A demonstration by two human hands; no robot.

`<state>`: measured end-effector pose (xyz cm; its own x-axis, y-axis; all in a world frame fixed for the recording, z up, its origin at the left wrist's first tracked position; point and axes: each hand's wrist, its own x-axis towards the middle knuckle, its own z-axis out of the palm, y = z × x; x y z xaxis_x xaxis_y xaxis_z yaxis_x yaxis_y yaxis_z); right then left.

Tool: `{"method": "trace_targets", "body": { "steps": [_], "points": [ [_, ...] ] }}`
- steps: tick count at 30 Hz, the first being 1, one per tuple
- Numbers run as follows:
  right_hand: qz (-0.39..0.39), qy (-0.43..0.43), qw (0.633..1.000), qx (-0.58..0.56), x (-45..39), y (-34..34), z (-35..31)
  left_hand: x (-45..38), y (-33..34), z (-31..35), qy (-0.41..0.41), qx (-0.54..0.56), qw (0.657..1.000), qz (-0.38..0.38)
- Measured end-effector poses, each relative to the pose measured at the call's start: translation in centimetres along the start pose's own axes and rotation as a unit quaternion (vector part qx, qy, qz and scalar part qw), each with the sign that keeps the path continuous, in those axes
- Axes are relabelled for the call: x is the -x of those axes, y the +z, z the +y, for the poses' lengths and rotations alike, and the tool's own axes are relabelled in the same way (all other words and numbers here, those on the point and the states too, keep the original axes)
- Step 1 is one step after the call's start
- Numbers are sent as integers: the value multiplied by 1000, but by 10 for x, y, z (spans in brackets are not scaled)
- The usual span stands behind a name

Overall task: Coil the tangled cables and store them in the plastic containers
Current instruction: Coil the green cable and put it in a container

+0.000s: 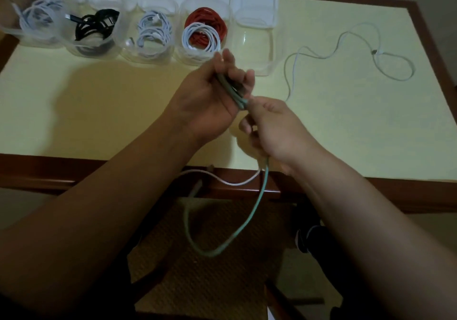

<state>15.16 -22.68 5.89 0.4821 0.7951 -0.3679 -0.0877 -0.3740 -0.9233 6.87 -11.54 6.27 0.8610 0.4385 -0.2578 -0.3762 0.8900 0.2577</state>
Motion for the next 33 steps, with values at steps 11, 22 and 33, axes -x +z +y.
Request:
{"method": "trace_targets", "body": {
  "steps": [11,22,33],
  "points": [
    [-37,-138,981,129,30,3,-24,1,-10,14,289,-617,727,78],
    [60,-258,948,177,4,-46,-25,14,11,3,-85,-451,883,-98],
    [-54,-163,917,361,0,-17,-6,1,3,-2,111,-148,981,57]
  ]
}}
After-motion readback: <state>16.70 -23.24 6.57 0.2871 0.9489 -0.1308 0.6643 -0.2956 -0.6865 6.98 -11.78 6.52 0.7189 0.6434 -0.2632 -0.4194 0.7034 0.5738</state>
